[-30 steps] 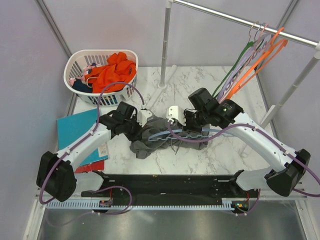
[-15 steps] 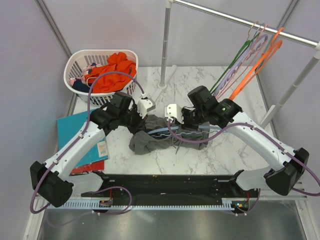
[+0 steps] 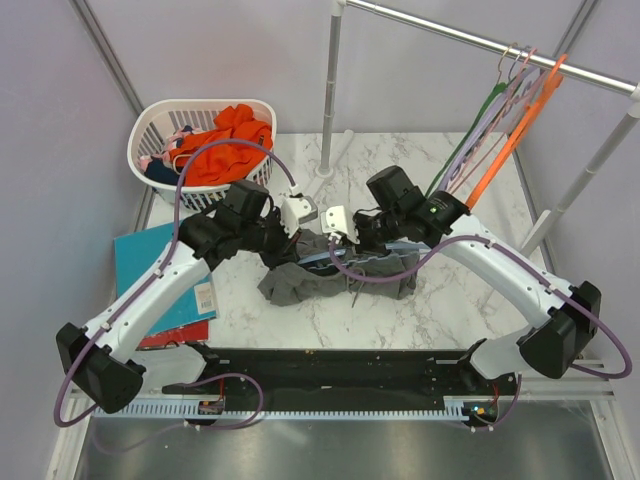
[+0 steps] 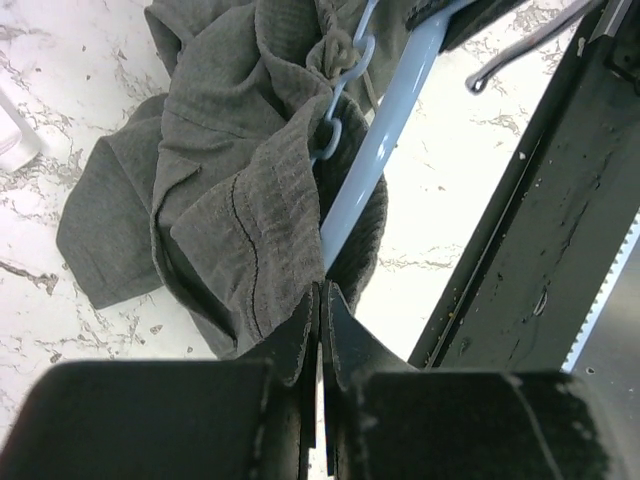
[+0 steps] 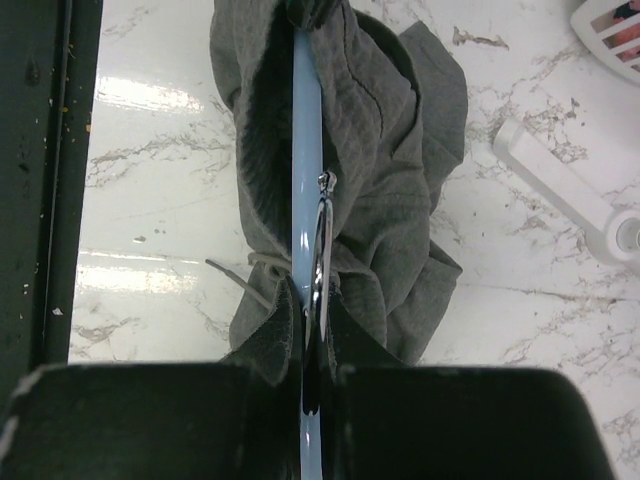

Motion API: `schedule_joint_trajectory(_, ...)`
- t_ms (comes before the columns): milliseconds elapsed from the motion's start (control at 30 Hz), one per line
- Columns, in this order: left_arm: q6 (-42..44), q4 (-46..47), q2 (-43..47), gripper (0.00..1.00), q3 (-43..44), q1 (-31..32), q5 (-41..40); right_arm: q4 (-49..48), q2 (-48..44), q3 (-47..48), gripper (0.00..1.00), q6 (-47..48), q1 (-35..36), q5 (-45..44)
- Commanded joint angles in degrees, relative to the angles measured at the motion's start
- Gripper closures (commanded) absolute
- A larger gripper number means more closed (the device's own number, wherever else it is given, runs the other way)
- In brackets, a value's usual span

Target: Place the shorts on the hanger

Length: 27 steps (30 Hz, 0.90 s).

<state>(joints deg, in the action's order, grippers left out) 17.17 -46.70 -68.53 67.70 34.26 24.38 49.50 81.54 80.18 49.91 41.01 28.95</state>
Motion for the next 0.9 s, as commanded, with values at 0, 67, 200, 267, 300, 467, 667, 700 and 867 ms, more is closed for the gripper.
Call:
schedule_joint_trajectory(0,-1.61,2.13,-0.55,0.98,2.61,0.54,3.13,-5.02,0.20,1.21,1.00,1.68,-0.23,6.64)
schedule_joint_trajectory(67,-2.75,3.01,-1.25,0.98,2.79,0.72,2.17,-6.24,0.11,0.68,1.00,1.16,-0.15,7.96)
schedule_joint_trajectory(200,-3.54,3.98,-1.69,0.92,2.79,0.72,1.03,-7.39,0.03,0.76,1.00,0.10,-0.49,10.16)
schedule_joint_trajectory(267,-3.29,4.07,-0.64,0.68,2.26,-0.50,1.37,-7.22,-0.15,0.68,1.00,0.01,-0.67,10.95)
schedule_joint_trajectory(300,-2.93,4.42,1.89,0.45,0.78,-1.55,3.72,-7.22,-0.15,0.59,1.00,0.01,-1.02,11.21)
schedule_joint_trajectory(467,7.73,4.35,10.43,0.13,-4.76,-9.99,9.81,-7.13,-0.41,-0.64,1.00,0.45,-2.43,12.45)
schedule_joint_trajectory(667,23.67,2.58,12.99,0.10,-10.48,-10.44,10.42,-7.22,-0.33,-1.52,1.00,1.33,-2.78,14.12)
schedule_joint_trajectory(700,25.27,2.58,12.64,0.10,-11.36,-10.44,11.82,-7.22,-0.07,-1.43,1.00,1.42,-2.78,14.20)
schedule_joint_trajectory(867,30.55,7.05,8.69,0.14,-14.17,-9.48,11.57,-7.13,-0.15,-1.26,1.00,1.86,-2.78,14.64)
